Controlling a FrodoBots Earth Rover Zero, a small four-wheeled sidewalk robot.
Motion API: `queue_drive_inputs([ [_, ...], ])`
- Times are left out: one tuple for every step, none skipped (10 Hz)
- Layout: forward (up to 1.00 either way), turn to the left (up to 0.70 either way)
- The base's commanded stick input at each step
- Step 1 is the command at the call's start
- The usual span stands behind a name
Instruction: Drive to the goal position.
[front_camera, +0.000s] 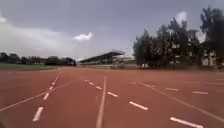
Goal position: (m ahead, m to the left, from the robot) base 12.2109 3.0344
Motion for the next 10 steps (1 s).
queue_drive_inputs([
  [0.45,0.00],
  [0.45,0.00],
  [0.45,0.00],
  [0.45,0.00],
  [0.45,0.00],
  [0.45,0.00],
  [0.45,0.00],
  [0.45,0.00],
  [0.45,0.00],
  [0.45,0.00],
])
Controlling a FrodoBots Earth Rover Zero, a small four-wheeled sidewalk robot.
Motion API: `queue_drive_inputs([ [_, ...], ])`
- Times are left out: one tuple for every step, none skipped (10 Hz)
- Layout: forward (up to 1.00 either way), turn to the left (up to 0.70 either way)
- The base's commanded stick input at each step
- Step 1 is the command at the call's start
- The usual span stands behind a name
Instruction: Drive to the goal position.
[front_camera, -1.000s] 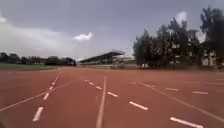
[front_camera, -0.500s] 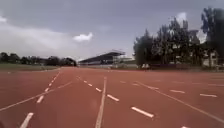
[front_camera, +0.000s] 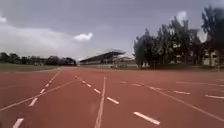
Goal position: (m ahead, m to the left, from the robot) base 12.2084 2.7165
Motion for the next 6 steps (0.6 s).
queue_drive_inputs([
  [0.45,0.00],
  [0.45,0.00],
  [0.45,0.00],
  [0.45,0.00],
  [0.45,0.00],
  [0.45,0.00],
])
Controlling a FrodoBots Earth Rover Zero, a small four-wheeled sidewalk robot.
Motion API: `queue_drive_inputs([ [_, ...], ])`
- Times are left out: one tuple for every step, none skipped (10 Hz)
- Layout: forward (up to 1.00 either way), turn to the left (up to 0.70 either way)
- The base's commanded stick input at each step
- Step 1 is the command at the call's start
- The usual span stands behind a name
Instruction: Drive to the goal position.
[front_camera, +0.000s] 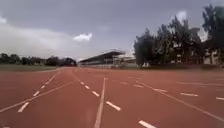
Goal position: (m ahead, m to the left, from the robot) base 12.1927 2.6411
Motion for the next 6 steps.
queue_drive_inputs([
  [0.45,0.00],
  [0.45,0.00],
  [0.45,0.00],
  [0.45,0.00],
  [0.45,0.00],
  [0.45,0.00],
])
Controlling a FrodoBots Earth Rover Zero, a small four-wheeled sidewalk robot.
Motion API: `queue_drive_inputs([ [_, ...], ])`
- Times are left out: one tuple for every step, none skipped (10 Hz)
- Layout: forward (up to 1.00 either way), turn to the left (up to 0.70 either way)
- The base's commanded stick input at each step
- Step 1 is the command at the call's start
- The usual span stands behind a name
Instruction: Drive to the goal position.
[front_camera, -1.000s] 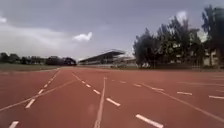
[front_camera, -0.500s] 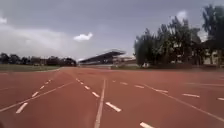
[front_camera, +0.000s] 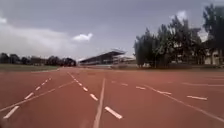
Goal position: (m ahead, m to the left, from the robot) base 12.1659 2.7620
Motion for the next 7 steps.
queue_drive_inputs([
  [0.45,0.00],
  [0.45,0.00],
  [0.45,0.00],
  [0.45,0.00],
  [0.45,0.00],
  [0.45,0.00],
  [0.45,0.00],
])
